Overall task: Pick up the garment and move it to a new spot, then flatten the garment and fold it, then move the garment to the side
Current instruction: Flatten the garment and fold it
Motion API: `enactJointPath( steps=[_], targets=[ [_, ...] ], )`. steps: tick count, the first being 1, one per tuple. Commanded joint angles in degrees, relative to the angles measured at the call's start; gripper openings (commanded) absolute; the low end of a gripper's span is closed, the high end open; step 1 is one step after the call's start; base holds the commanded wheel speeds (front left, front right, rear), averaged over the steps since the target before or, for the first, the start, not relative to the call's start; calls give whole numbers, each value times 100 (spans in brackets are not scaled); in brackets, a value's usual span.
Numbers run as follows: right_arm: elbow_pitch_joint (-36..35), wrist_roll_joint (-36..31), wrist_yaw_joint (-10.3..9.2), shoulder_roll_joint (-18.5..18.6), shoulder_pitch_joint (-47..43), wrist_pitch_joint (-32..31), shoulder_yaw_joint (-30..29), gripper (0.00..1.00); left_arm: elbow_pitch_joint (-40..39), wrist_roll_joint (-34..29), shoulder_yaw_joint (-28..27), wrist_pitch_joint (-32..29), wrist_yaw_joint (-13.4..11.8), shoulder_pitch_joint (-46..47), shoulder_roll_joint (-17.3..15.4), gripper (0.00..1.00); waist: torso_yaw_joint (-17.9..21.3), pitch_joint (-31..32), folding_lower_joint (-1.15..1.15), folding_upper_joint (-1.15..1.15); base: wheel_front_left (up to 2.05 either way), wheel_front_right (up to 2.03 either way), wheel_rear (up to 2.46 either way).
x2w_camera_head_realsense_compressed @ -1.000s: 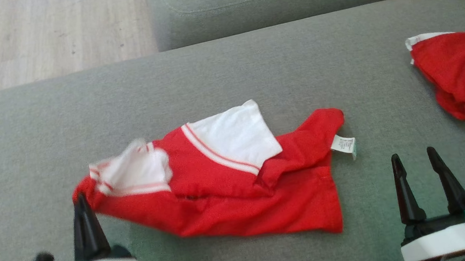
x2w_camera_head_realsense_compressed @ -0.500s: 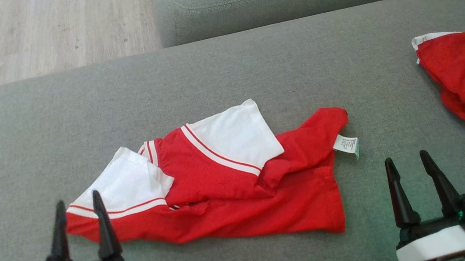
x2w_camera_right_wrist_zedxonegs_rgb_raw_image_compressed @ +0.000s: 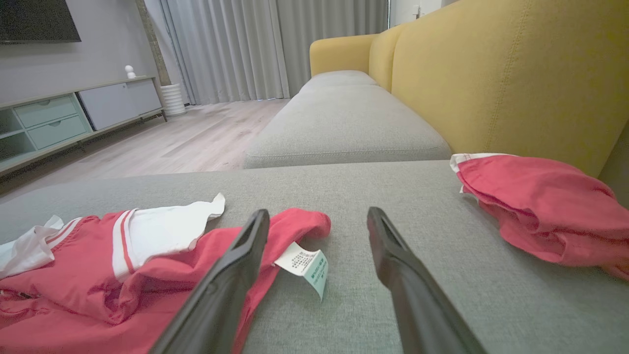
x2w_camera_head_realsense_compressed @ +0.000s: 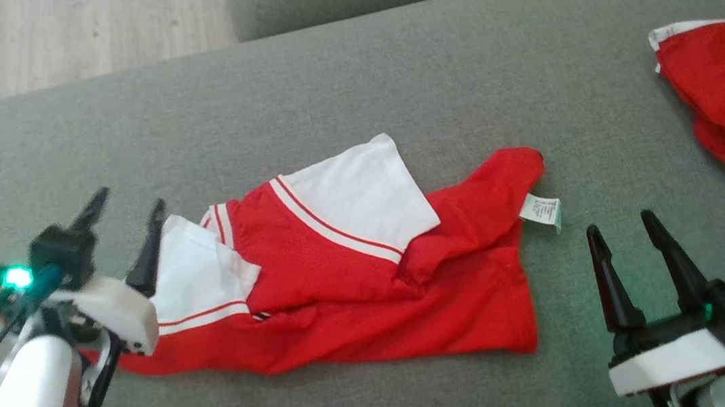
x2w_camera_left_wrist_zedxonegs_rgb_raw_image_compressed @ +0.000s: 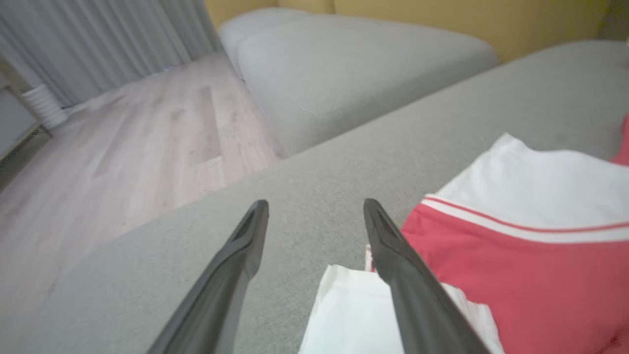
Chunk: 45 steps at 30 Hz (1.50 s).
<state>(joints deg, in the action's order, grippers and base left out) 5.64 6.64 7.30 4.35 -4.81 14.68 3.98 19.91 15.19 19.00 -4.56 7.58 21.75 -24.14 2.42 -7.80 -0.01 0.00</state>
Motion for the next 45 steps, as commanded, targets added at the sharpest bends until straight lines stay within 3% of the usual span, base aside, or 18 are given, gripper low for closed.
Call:
enactJointPath(
  steps=[1, 5, 10, 24, 26, 27, 28, 29, 40, 45],
  targets=[
    [-168, 45, 19, 96, 208, 32, 156, 100, -144, 54, -140, -31, -14, 276, -248, 100, 56, -65, 1, 0, 0, 0, 0],
    [-162, 84, 19, 125, 312, 32, 171, 100, 171, 666, 614, -484, -11, 712, -688, 100, 169, -260, 1, 0, 0, 0, 0],
    [-162, 129, 19, 135, 414, 32, 191, 100, 601, 1008, 1057, -694, -10, 1084, -974, 100, 279, -482, 1, 0, 0, 0, 0],
    [-175, 167, 19, 152, 608, 32, 183, 100, 1309, 1546, 1760, -661, -9, 1574, -1067, 100, 352, -825, 1, 0, 0, 0, 0],
    [-168, 158, 19, 149, 615, 32, 168, 100, 1333, 1662, 1840, -704, -9, 1590, -1056, 49, 338, -832, 1, 0, 0, 0, 0],
    [-161, 154, 19, 148, 617, 32, 158, 100, 1330, 1728, 1866, -690, -9, 1599, -1052, 38, 329, -832, 1, 0, 0, 0, 0],
    [-155, 149, 19, 147, 618, 32, 151, 100, 1331, 1783, 1894, -677, -9, 1608, -1049, 13, 320, -830, 1, 0, 0, 0, 0],
    [-149, 148, 19, 146, 619, 32, 152, 100, 1331, 1814, 1928, -659, -9, 1620, -1053, 0, 309, -827, 1, 0, 0, 0, 0],
    [-60, 120, 19, 175, 555, 32, 190, 100, 1290, 1935, 2230, -51, -9, 1738, -1176, 0, 190, -625, 1, 0, 0, 0, 0],
    [308, 412, 19, 300, 355, 32, 579, 100, 1011, 1792, 2216, 441, -70, 1714, -1257, 0, 74, -412, 1, 0, 0, 0, 0]
  ],
)
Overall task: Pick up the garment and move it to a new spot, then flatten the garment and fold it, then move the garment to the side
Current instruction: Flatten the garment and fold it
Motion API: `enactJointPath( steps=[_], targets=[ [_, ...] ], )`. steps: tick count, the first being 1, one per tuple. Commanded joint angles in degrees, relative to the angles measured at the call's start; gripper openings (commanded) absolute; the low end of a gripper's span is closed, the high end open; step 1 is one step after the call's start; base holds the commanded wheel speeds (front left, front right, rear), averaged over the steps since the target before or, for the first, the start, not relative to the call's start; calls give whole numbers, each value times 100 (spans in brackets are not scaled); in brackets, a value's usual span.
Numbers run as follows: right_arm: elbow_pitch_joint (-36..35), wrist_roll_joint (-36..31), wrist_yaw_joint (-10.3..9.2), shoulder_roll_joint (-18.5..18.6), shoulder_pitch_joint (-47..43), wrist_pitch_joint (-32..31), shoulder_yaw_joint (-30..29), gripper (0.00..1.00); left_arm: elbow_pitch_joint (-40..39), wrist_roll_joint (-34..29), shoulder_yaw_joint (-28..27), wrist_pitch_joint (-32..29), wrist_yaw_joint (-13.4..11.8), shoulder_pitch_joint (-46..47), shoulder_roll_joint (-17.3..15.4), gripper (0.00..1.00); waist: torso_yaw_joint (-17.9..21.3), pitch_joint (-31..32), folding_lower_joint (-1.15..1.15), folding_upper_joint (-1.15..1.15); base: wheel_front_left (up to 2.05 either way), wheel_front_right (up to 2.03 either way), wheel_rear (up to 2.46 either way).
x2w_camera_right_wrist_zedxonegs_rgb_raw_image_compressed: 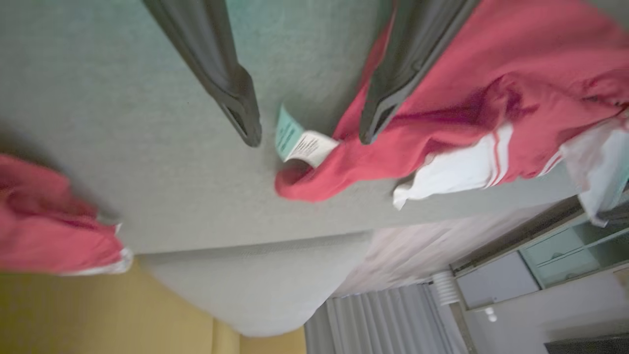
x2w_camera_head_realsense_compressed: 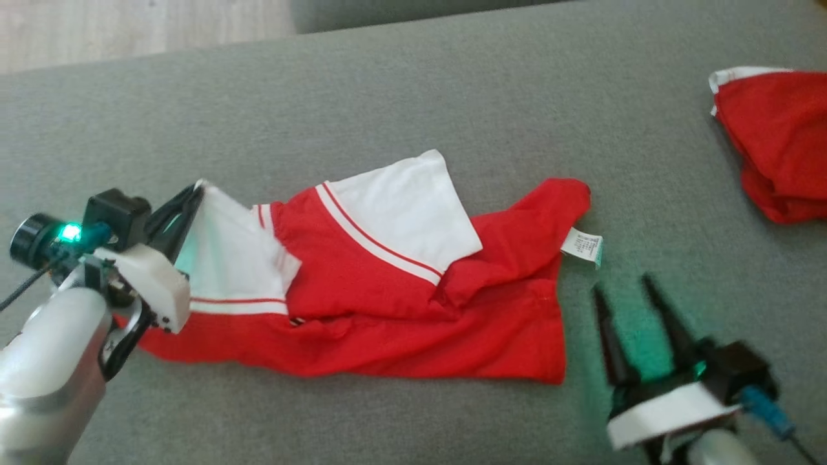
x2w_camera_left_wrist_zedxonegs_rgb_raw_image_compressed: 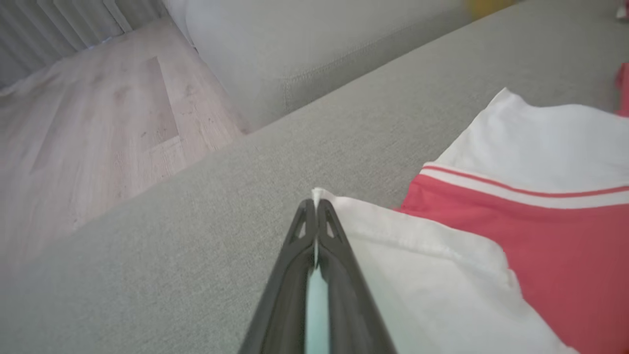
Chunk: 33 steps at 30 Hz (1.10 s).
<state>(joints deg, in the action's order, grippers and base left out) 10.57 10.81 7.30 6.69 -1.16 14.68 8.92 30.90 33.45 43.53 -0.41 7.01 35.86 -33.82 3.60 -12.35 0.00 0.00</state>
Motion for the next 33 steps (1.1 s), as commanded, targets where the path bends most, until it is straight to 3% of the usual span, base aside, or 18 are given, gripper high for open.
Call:
enactJointPath(
  steps=[1, 7, 14, 15, 19, 21, 27, 30, 33],
  targets=[
    [-70, 109, 19, 122, -43, 32, 240, 100, -172, -77, -236, 100, -51, 295, -311, 0, -76, 75, 0, 0, 0, 0, 0],
    [383, 730, 19, 493, 29, 32, 914, 100, -679, -277, -246, 351, -283, 288, -434, 0, -278, 168, 0, 0, 0, 0, 0],
    [740, 1017, 19, 758, 395, 32, 1373, 99, -1136, -341, -236, 293, -418, 303, -531, 0, -454, 94, 0, 0, 0, 0, 0],
    [771, 1109, 19, 814, 482, 32, 1526, 85, -1214, -350, -229, 281, -441, 304, -548, 0, -489, 68, 0, 0, 0, 0, 0],
    [777, 1290, 19, 891, 601, 32, 1686, 72, -1327, -351, -220, 258, -487, 286, -579, 0, -541, 24, 0, 0, 0, 0, 0],
    [801, 1396, 19, 918, 632, 32, 1746, 52, -1363, -343, -221, 247, -508, 277, -593, 0, -565, 9, 0, 0, 0, 0, 0],
    [935, 1567, 19, 994, 718, 32, 1901, 25, -1435, -311, -230, 221, -557, 265, -638, 0, -619, -19, 0, 0, 0, 0, 0],
    [889, 1573, 19, 1002, 743, 32, 1878, 0, -1461, -299, -228, 218, -576, 258, -650, 0, -628, -21, 0, 0, 0, 0, 0],
    [780, 1531, 19, 998, 733, 32, 1766, 0, -1474, -302, -227, 250, -596, 240, -676, 0, -623, 5, 0, 0, 0, 0, 0]
  ],
)
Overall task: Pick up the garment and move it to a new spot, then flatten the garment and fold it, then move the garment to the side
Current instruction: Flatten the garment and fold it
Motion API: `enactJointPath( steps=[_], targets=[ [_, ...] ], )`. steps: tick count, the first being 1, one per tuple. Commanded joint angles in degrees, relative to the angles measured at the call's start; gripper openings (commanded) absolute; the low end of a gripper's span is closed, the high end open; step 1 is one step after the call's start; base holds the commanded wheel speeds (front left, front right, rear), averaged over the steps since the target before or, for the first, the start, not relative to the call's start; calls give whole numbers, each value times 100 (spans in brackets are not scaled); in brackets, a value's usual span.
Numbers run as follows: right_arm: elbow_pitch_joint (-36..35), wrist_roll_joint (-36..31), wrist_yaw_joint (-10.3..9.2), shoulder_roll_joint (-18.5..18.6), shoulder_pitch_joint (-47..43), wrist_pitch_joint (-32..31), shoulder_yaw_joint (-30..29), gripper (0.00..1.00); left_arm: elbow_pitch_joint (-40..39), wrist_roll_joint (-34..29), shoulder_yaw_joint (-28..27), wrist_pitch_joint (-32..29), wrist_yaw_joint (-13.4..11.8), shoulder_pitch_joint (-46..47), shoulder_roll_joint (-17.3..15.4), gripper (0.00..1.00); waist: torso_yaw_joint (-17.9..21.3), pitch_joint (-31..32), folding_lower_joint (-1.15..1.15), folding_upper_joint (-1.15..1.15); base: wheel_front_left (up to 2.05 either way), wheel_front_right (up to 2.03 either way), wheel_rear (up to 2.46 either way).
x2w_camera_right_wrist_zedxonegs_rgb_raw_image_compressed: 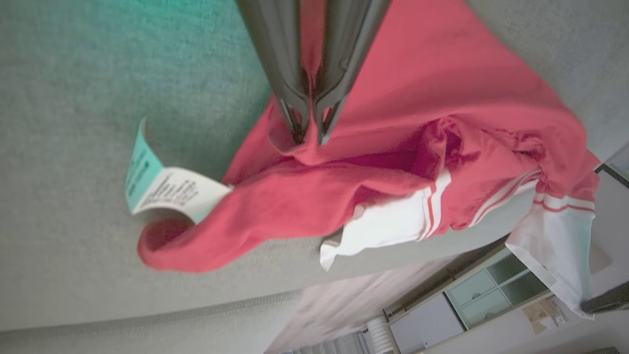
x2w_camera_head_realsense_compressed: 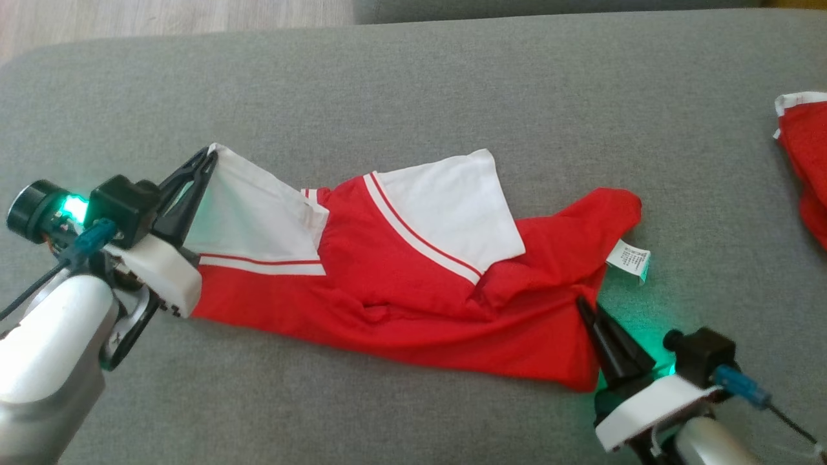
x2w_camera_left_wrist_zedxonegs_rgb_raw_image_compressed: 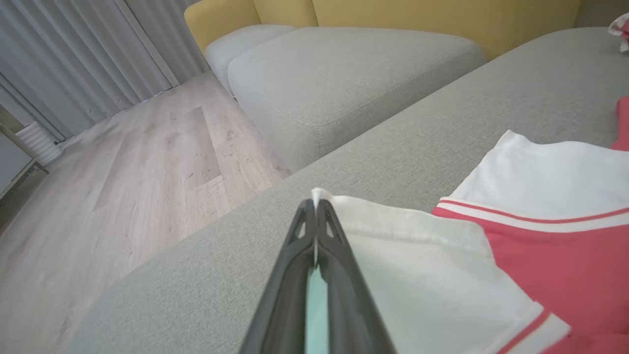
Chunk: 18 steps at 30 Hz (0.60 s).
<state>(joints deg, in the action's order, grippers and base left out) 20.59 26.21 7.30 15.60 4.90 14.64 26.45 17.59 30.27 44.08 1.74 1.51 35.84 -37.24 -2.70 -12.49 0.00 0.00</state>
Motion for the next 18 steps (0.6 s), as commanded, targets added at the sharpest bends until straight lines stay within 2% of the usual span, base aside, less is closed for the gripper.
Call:
enactJointPath(
  steps=[1, 10, 18],
  targets=[
    [-281, -27, 19, 107, 115, 36, -33, 0, -148, 3, -292, 75, -71, 234, -348, 0, 13, 41, 0, 0, 0, 0, 0],
    [-1255, -63, 19, 399, -1, 36, -614, 0, -473, 4, -535, 579, -250, 214, -512, 0, 152, 400, 0, 0, 0, 0, 0],
    [-2386, 48, 19, 1339, 363, 34, -1362, 0, -1234, 26, -1200, 1248, -469, 394, -667, 0, 341, 992, 0, 0, 0, 0, 0]
  ],
)
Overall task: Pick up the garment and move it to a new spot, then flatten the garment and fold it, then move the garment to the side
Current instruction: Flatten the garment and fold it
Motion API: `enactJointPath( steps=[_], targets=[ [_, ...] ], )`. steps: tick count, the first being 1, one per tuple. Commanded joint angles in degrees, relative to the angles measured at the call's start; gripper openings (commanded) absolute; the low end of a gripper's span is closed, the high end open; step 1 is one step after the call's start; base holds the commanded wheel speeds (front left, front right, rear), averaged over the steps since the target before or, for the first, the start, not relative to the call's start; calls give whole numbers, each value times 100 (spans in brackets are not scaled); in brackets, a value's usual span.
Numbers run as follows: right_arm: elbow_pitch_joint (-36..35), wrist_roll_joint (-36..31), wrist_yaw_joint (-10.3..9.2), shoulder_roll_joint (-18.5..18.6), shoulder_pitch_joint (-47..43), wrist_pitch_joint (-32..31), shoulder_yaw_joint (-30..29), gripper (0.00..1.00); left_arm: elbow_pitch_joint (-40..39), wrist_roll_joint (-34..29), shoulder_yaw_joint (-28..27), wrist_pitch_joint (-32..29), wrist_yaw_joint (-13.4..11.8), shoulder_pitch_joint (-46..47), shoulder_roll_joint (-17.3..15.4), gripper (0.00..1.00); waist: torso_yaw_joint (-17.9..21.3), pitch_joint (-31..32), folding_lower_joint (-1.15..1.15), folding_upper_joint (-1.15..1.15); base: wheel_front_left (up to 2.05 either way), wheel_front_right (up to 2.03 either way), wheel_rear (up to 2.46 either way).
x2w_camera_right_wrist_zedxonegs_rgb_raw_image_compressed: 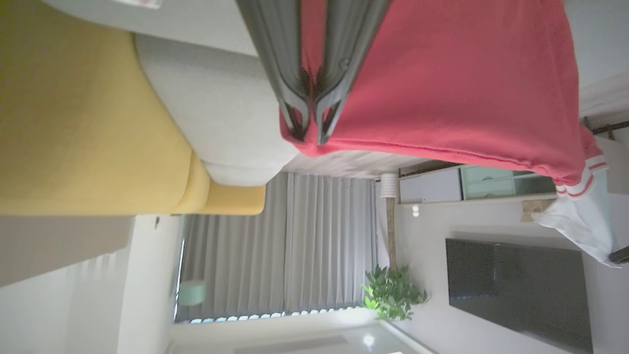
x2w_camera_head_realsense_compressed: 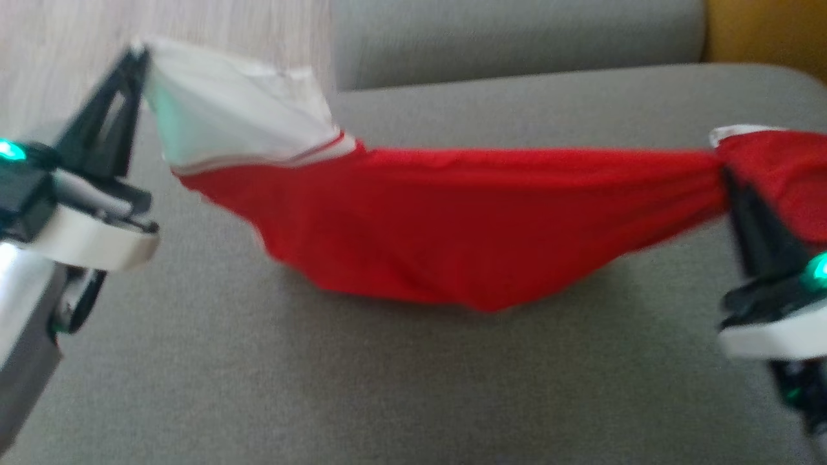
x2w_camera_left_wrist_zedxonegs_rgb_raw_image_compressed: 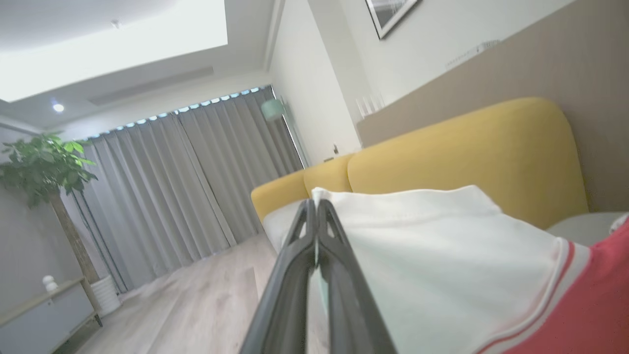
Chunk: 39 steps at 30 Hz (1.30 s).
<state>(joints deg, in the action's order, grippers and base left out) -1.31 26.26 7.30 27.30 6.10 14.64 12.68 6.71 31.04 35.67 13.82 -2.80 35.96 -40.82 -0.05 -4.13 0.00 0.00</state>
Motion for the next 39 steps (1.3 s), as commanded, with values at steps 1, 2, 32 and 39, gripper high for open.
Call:
enactJointPath(
  steps=[1, 2, 32, 39],
  targets=[
    [-295, 89, 19, 280, 316, 12, -74, 0, -266, -77, -445, 66, -56, 423, -319, 0, 90, 228, 0, 0, 0, 0, 0],
    [-393, 134, 19, 391, 398, -20, -158, 0, -387, -91, -521, 82, -63, 460, -319, 0, 101, 305, 0, 0, 0, 0, 0],
    [2309, 1237, 19, 1109, 5869, -93, 1581, 0, 1753, -1898, -439, 112, 218, 4979, 1105, 0, -1, -1644, 0, 0, 0, 0, 0],
    [2542, 979, 19, 1172, 6603, 31, 1654, 0, 1046, -2182, -832, 116, 16, 5141, 1288, 0, -179, -2037, 0, 0, 0, 0, 0]
  ],
)
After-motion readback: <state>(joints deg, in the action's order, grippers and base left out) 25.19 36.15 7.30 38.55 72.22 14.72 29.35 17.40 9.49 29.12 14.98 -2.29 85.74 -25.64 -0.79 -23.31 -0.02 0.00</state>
